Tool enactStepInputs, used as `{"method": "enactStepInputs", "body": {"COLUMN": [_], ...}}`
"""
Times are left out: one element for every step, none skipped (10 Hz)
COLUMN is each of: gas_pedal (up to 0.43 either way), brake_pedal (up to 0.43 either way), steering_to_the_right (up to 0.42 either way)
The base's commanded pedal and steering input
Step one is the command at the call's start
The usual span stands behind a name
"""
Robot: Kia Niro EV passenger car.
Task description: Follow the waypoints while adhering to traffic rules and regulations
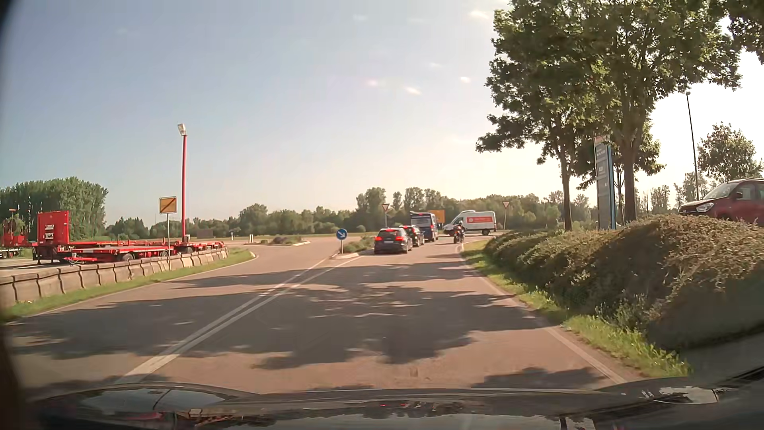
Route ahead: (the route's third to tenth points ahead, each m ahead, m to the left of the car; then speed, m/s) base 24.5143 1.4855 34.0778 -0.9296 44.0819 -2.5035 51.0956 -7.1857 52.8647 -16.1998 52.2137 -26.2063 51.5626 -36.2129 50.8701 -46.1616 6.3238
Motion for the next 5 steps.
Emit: {"method": "enactStepInputs", "body": {"gas_pedal": [0.039, 0.039, 0.039, 0.028, 0.028], "brake_pedal": [0.000, 0.000, 0.000, 0.000, 0.000], "steering_to_the_right": [0.018, 0.017, 0.016, 0.015, 0.012]}}
